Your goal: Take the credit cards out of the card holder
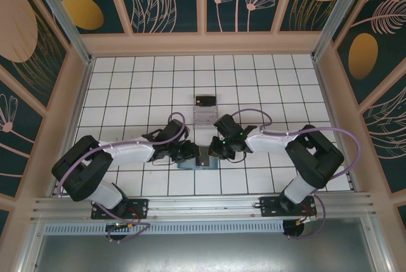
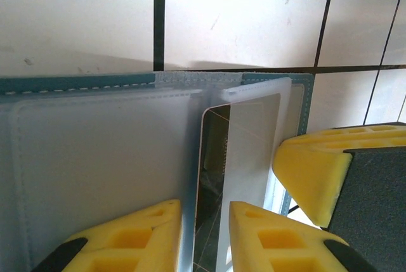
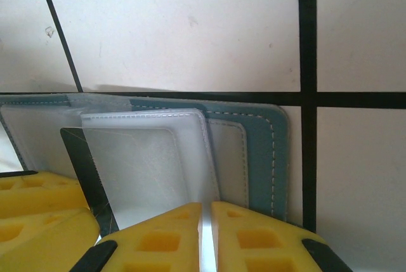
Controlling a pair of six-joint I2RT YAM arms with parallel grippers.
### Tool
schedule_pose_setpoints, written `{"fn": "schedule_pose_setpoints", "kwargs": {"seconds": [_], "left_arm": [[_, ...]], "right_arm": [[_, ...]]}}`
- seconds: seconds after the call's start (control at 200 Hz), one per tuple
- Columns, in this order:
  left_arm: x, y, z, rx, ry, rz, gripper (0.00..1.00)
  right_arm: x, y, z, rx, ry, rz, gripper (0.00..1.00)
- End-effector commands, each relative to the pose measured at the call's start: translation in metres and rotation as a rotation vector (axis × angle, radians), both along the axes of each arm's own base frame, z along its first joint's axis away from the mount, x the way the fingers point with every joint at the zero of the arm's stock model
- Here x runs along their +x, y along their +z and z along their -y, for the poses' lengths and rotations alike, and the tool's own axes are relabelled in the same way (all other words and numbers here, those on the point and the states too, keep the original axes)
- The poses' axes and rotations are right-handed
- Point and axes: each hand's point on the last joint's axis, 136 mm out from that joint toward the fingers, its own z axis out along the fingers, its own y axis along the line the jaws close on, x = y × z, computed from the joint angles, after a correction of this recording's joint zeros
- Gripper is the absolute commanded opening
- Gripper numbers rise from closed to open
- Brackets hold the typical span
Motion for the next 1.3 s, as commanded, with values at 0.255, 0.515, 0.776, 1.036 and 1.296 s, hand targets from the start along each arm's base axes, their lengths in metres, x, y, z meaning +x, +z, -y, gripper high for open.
{"fn": "schedule_pose_setpoints", "kwargs": {"seconds": [0.255, 0.515, 0.776, 1.036, 1.296], "left_arm": [[-0.003, -0.004, 0.006, -0.053, -0.014, -0.026, 0.23], [-0.002, -0.002, -0.001, -0.026, -0.005, -0.005, 0.13], [0.000, 0.009, -0.016, -0.006, 0.021, 0.033, 0.09], [0.007, 0.029, -0.026, 0.066, -0.017, 0.105, 0.06], [0.024, 0.070, -0.034, 0.178, -0.115, 0.270, 0.01]], "right_arm": [[-0.008, -0.011, 0.009, -0.068, 0.012, -0.037, 0.14], [-0.009, -0.013, 0.012, -0.078, 0.001, -0.036, 0.14], [-0.011, -0.016, 0.015, -0.085, -0.003, -0.037, 0.14], [-0.007, -0.011, 0.015, -0.092, 0.003, -0.019, 0.14], [0.001, 0.008, 0.011, -0.071, 0.003, 0.022, 0.15]]}}
